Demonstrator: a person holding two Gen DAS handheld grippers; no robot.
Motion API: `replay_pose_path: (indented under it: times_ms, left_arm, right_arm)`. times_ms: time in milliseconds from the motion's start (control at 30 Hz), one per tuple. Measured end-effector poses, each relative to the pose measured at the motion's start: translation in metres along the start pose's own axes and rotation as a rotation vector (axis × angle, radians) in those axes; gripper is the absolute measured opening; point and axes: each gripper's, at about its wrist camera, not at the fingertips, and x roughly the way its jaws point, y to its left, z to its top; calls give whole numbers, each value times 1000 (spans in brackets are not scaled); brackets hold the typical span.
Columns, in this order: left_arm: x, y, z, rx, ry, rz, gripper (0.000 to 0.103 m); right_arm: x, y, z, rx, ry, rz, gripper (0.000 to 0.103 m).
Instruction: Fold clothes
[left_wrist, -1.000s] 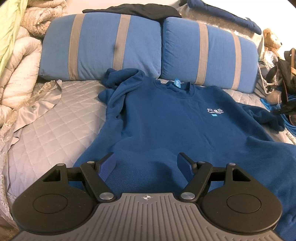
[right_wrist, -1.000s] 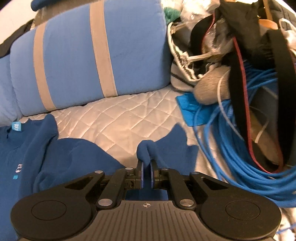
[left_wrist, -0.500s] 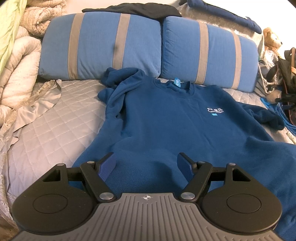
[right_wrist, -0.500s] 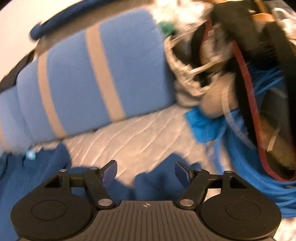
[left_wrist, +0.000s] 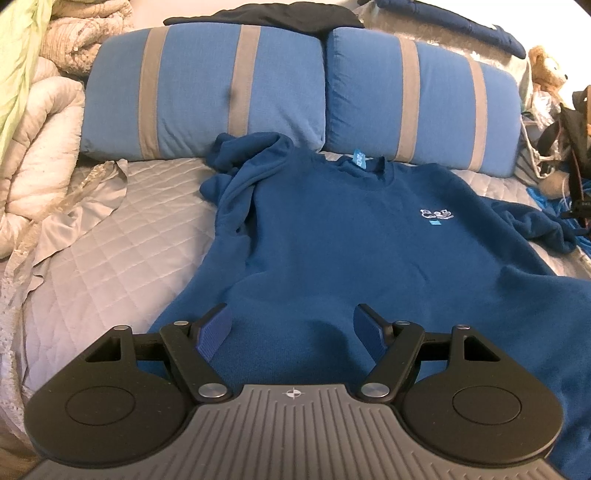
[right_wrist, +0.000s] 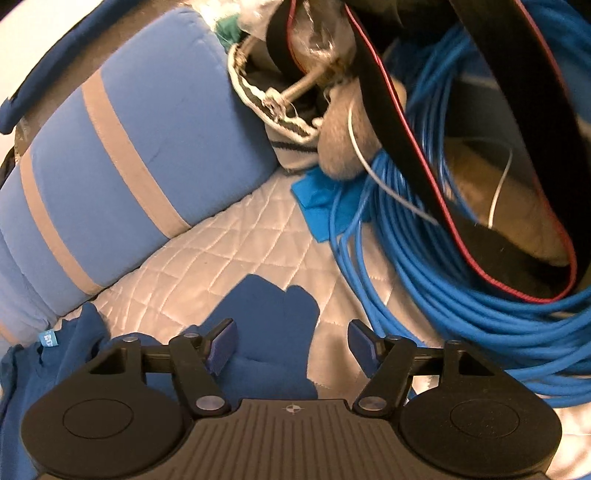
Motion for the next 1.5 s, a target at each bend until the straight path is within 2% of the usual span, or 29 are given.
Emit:
replay_pose_path:
  times_ms: [67,100,167,200,233,367,500,567,667,700,767,833,933,1033,1167,1200,1267,1333,1400,1433,1500]
  left_arm:
    - [1,-1,0,5,4,7,73]
    - [1,-2,0,7,6,10,73]
    - [1,-3,1,12,8,18,73]
    - [2,-3,1,13,8,21,73]
    - [2,-3,1,14,9,24,73]
    - [2,-4,1,22,13,27,73]
    - [1,-5,1,30,6,29,73]
    - [0,-4,1,29,6,25,73]
    - [-1,-3,0,27,3,22,73]
    - [-1,-3,0,27,1,23,73]
    - [-2,-5,0,29,-5,28,73]
    - [-2,-6,0,33,-6,30,73]
    - [-3,-5,0,34,-7,27,73]
    - [-5,-3,-1,26,-12,20,73]
    - [-5,0,-1,10,-14,10,73]
    - [-5,0,-1,9,-14,10,73]
    - [-5,-1,-1,10,-16,12,73]
    - [-5,-1,-1,12,-16,13,73]
    - [-5,-1,-1,12,-16,12,73]
    - [-6,-1,-1,11,-17,10,73]
    - [-6,-1,-1,8,-20,8,73]
  right_arm:
    - [7,-5,-2,27,-1,19,66]
    - [9,-6,-2,35,-1,33,62]
    - [14,-9,-4,49,-1,62,40]
    - [16,-10,-4,55,-2,74,20]
    - [16,-10,-3,55,-11,78,16]
    - [-2,-1,8,11,-95,50,12]
    - [-48,9,35,-42,-222,-1,12]
    - [-84,13,54,-60,-319,-9,11]
    - [-153,13,79,-84,-514,-15,11]
    - [-175,9,83,-72,-577,-45,11]
    - [-199,-7,87,-44,-644,-143,11]
    - [-199,-28,89,-6,-602,-262,12]
    - [-173,-61,73,28,-512,-416,12]
    - [-144,-83,52,62,-459,-498,13]
    - [-129,-82,39,15,-482,-556,14]
    - [-126,-78,40,-12,-473,-578,16]
    - [-128,-70,40,-46,-456,-608,28]
    - [-135,-62,39,-75,-441,-639,70]
    - [-145,-58,36,-92,-440,-647,88]
    - [-151,-57,35,-97,-444,-642,95]
    - [-160,-53,33,-101,-446,-632,100]
